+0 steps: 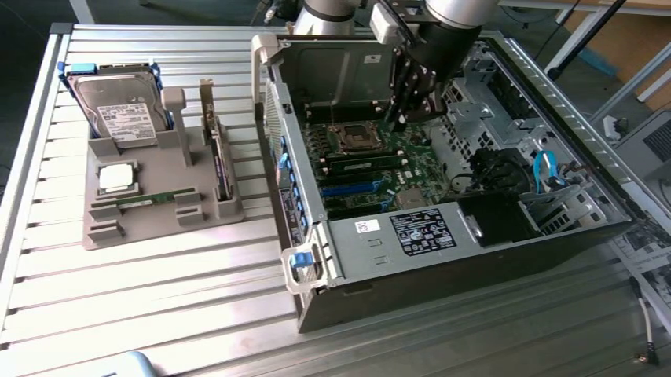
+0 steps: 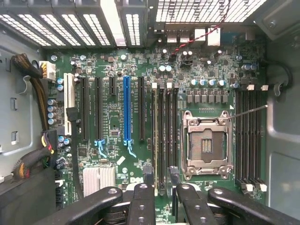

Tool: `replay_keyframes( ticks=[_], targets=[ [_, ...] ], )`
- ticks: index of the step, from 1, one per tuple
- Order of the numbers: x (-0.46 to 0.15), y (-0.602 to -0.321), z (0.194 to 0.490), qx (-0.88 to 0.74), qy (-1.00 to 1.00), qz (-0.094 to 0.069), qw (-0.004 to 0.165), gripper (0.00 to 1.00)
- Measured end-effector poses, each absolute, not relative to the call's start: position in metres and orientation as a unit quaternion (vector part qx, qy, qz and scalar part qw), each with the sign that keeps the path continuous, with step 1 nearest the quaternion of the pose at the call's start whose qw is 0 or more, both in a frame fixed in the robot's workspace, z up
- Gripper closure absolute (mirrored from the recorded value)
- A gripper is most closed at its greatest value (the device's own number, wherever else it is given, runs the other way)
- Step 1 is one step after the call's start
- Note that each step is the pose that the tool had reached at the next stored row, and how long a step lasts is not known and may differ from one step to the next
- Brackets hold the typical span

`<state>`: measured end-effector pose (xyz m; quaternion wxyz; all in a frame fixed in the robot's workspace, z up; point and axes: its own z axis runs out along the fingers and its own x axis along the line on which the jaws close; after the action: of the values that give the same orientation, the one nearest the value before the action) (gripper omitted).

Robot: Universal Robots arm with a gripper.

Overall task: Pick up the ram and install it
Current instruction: 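Insert the ram into the slot, then press down the ram until it locks into place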

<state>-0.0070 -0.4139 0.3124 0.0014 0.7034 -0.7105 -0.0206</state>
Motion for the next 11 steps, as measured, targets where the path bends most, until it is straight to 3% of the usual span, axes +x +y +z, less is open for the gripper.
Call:
replay_keyframes(
  ticks=[11],
  targets=[
    [-0.007,-0.4139,0.3125,0.703,-0.711,-0.021,0.001,0.75]
  ],
)
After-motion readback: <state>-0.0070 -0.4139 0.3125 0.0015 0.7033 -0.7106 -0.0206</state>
